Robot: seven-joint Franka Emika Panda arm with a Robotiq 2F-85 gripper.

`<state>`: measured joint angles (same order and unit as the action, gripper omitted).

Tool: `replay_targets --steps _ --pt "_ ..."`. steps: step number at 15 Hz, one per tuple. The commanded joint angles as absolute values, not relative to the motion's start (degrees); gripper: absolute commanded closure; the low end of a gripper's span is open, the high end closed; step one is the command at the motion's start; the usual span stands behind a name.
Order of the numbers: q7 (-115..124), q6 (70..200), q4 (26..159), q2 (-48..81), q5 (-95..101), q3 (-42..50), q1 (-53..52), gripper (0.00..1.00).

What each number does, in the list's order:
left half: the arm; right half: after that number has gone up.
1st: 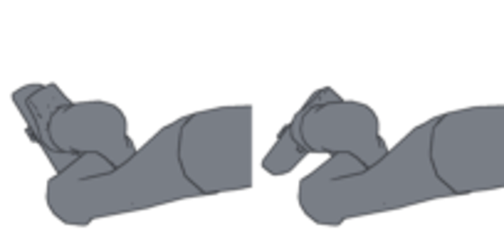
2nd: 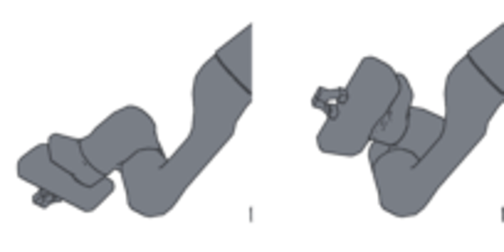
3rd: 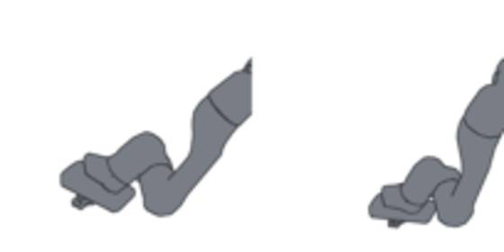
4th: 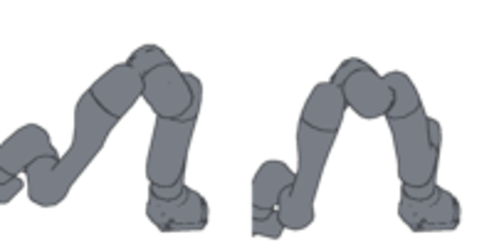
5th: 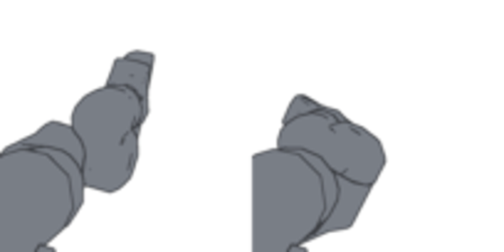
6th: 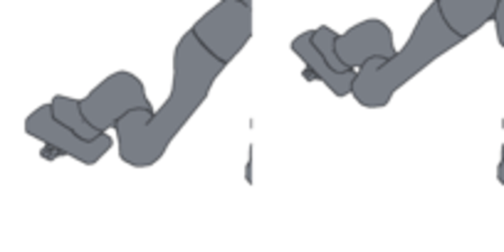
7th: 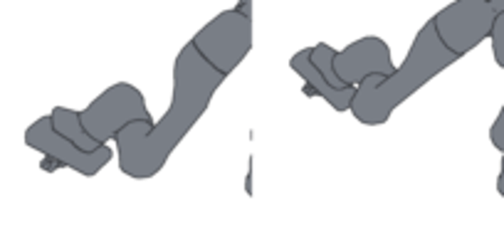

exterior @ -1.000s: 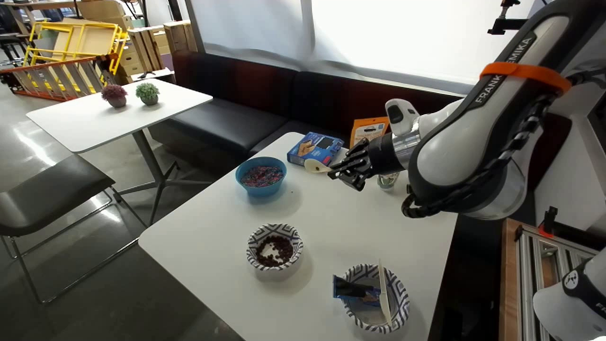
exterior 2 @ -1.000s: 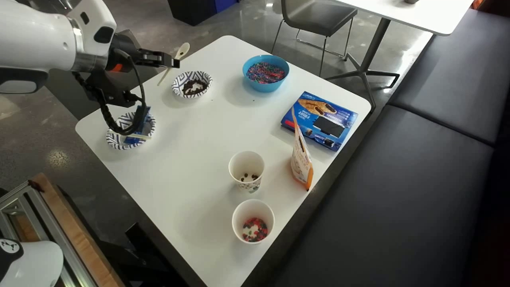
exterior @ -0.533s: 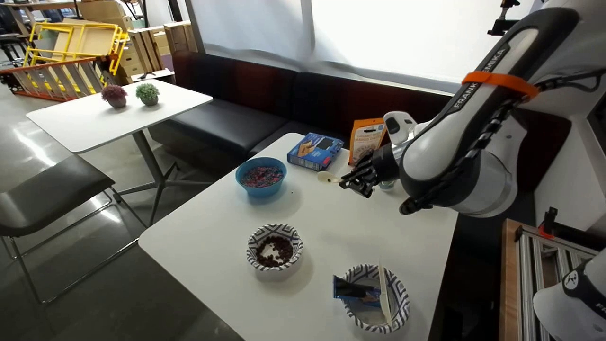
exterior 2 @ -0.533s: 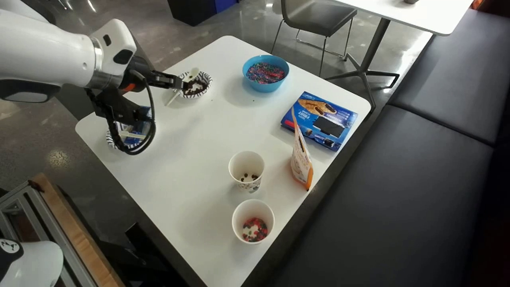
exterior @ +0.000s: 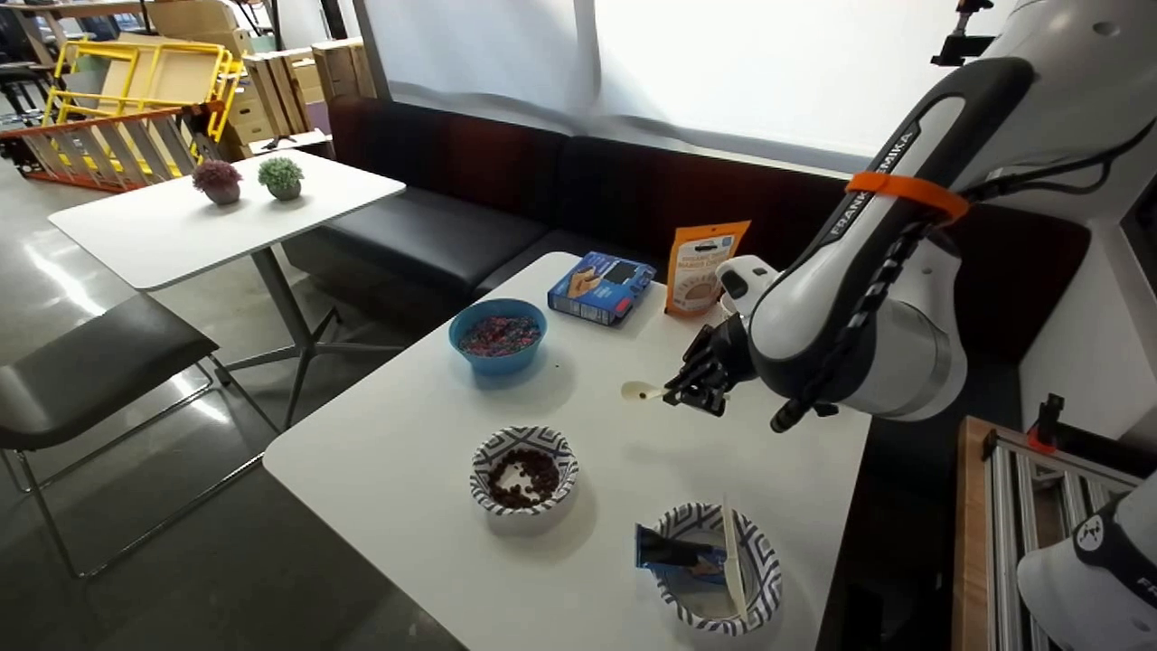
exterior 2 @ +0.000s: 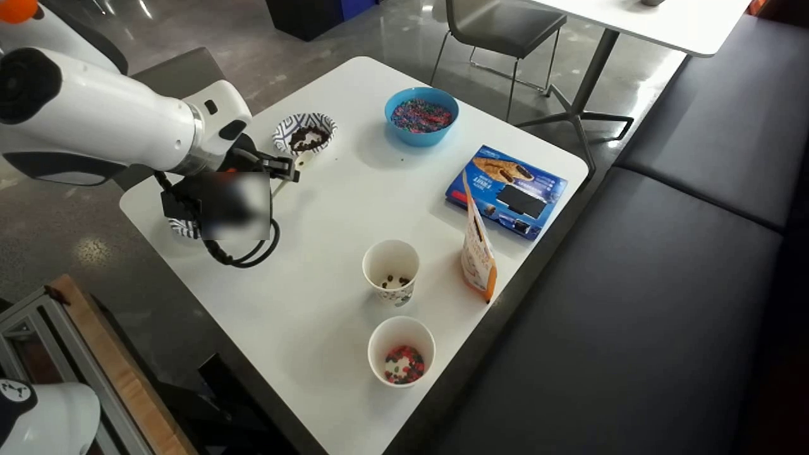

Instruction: Move the blue and white bowl to the left, then use the spoon to place some of its contents into the cup

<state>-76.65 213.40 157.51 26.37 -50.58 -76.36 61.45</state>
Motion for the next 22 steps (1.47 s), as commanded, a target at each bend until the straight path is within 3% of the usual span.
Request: replay_targets --steps 1,9,17,18,22 --pt "-80.0 212.7 156.3 27.7 -49.8 -71.0 55.6 0.96" --pt "-88.4 213.5 154.1 33.6 -37.1 -59.8 48.4 0.96" --pt "-99.3 201.7 153.7 32.6 -27.1 -57.8 51.9 0.96" --pt "-85.1 203.1 155.5 28.9 -18.6 -51.7 46.6 0.86" --pt "-86.4 201.9 155.1 29.3 -16.6 -52.0 47.8 0.86"
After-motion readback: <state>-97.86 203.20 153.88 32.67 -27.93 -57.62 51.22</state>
